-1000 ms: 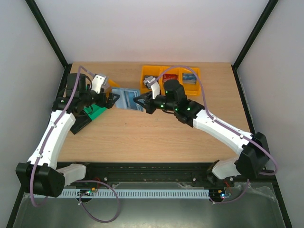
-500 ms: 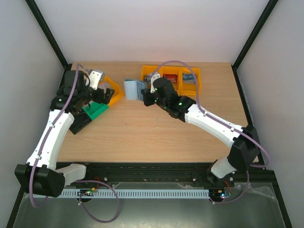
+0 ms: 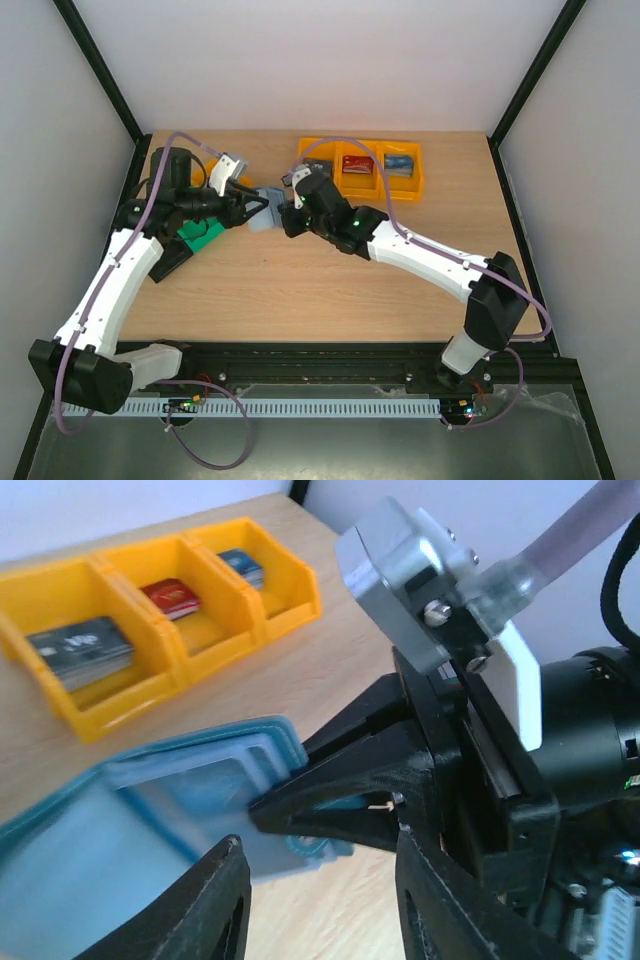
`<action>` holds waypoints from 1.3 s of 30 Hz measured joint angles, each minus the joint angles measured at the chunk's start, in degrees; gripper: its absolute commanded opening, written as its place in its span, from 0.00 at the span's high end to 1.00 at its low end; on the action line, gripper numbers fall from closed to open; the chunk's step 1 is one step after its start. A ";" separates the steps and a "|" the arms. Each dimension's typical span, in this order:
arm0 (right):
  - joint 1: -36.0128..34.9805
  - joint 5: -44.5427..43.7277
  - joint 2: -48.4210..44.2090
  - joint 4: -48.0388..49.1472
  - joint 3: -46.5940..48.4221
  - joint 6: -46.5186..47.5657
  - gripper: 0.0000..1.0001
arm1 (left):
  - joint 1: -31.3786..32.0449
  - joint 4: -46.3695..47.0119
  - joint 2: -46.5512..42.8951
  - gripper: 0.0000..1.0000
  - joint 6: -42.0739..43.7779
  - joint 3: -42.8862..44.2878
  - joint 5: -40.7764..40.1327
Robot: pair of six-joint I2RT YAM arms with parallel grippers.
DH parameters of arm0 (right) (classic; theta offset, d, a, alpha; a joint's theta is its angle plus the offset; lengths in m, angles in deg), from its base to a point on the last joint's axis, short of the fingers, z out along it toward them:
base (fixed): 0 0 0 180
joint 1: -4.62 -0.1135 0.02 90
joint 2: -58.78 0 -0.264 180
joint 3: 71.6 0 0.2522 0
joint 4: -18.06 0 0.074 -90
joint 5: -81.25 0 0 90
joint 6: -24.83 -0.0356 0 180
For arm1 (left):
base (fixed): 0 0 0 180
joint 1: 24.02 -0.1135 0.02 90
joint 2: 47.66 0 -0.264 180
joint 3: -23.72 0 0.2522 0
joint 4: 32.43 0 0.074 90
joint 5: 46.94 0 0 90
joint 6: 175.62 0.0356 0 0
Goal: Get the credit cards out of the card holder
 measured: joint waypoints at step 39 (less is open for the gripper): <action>7.72 39.12 -12.46 27.80 -14.03 -7.69 0.99 | -3.02 -0.70 -0.44 0.84 -0.37 -1.16 13.66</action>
